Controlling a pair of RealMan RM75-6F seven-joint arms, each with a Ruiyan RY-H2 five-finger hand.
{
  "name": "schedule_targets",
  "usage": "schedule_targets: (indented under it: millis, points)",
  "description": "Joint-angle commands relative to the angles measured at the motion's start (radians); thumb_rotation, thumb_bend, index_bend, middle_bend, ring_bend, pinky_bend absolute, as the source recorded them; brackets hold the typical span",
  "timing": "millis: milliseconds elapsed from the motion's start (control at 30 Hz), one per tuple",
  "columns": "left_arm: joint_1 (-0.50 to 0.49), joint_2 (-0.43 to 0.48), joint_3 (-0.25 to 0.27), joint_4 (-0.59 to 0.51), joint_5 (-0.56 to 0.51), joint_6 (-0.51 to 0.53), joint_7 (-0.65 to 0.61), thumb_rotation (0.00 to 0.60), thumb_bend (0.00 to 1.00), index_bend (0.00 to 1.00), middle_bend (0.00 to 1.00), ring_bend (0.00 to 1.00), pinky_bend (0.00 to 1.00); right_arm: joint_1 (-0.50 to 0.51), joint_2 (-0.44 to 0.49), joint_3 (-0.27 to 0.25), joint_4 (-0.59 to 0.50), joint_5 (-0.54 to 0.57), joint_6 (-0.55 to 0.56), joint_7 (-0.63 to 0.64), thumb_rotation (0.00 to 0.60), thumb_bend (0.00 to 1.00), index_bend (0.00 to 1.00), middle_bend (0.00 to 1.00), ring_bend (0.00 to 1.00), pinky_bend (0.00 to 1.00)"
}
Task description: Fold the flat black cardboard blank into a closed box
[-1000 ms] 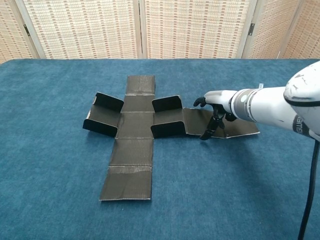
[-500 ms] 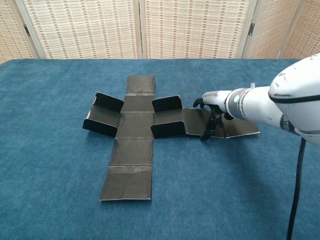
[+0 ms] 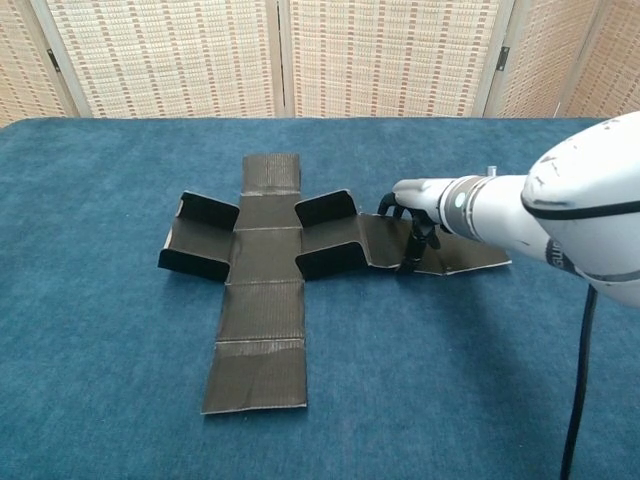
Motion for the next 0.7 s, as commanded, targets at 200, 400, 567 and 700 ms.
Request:
schedule_targets:
  millis: [200,400,567,700]
  points:
    - [-0.174,-0.118,-0.084,0.132,-0.018,-0.159,-0.11,0.6,0.29,0.39,0.36,0.77,0.58,-0.067,0.056,0.004,-0.08,-0.116,-0.039,0.111,0.6,0.3,0.32,0.35,0.72,0.99]
    - [-0.29,-0.196,-0.081,0.221,-0.021,-0.308,-0.028,0.6,0.27,0.3,0.32,0.82,0.65,-0.077,0.063,0.009,-0.103,-0.186,-0.041,0.149,0.6,0.3,0.32,0.37,0.73,0.99]
    - [-0.363,-0.329,-0.096,0.344,-0.061,-0.366,0.044,0.6,0.25,0.26,0.29,0.82,0.64,-0.084,0.061,-0.009,-0.101,-0.237,-0.043,0.167,0.6,0.3,0.32,0.39,0.73,0.99]
    - [-0.407,-0.392,-0.086,0.424,-0.085,-0.427,0.132,0.6,0.22,0.16,0.21,0.78,0.62,-0.083,0.06,-0.019,-0.095,-0.249,-0.044,0.168,0.6,0.3,0.32,0.39,0.73,0.99]
